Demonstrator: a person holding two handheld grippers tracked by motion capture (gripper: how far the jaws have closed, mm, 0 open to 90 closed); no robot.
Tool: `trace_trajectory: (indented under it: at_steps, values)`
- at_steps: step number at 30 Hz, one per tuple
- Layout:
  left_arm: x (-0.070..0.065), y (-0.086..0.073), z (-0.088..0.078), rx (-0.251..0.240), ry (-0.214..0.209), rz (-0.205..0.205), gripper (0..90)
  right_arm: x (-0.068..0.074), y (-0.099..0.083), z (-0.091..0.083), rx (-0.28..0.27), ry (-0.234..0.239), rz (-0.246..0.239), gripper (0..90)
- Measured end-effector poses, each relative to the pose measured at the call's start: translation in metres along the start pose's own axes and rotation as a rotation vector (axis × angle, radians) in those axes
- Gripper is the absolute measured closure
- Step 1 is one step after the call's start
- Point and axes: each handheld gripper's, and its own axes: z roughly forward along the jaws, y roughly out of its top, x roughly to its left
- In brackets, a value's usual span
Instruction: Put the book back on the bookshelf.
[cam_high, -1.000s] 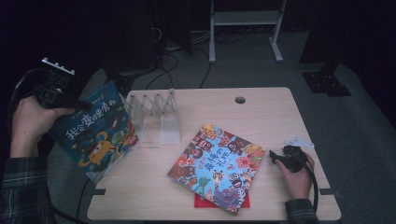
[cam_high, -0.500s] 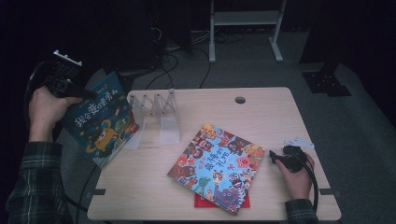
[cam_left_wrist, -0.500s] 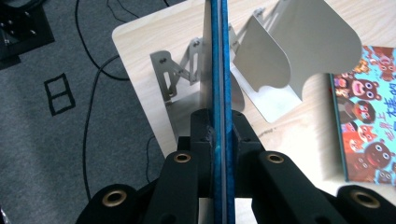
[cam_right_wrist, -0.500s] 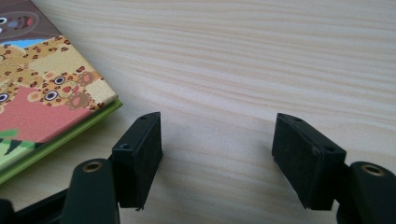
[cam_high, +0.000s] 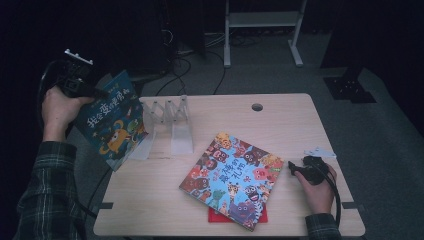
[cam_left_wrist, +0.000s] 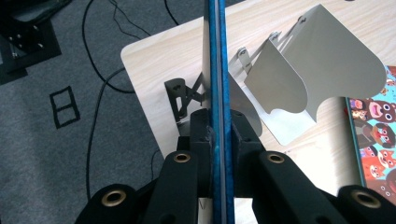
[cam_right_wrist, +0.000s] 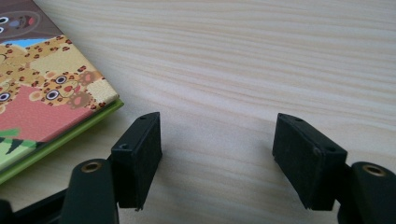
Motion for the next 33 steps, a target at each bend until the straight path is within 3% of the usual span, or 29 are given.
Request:
trace_trajectory:
  at_steps: [7,12,14,17,25,27,29,33]
  values:
    - [-0.001,-0.001,-0.002,-0.014,0.028,0.029,75.7,0.0,0.0,0.0,-0.001,0.001,-0.001,31.4]
    - [-0.001,-0.002,-0.004,-0.014,0.031,0.031,72.0,0.0,0.0,0.0,0.001,0.002,0.001,31.4]
    - [-0.001,-0.001,-0.008,-0.023,0.012,0.028,72.3,0.0,0.0,0.0,0.001,0.003,0.001,31.4]
    - [-0.002,0.0,-0.015,-0.027,0.025,0.032,72.4,0.0,0.0,0.0,0.001,0.003,-0.001,31.4]
    - [-0.008,0.006,-0.043,-0.08,0.039,0.047,78.7,0.001,0.0,0.0,0.002,0.003,0.003,31.4]
    - [-0.011,0.006,-0.048,-0.088,0.036,0.048,85.4,0.0,0.0,0.0,0.001,0.002,0.001,31.4]
    - [-0.016,0.005,-0.052,-0.084,0.019,0.057,89.8,0.0,0.0,0.0,0.001,0.003,0.001,31.4]
    - [-0.034,-0.002,-0.05,-0.09,-0.013,0.082,89.8,0.0,0.0,0.0,0.001,0.003,0.001,31.2]
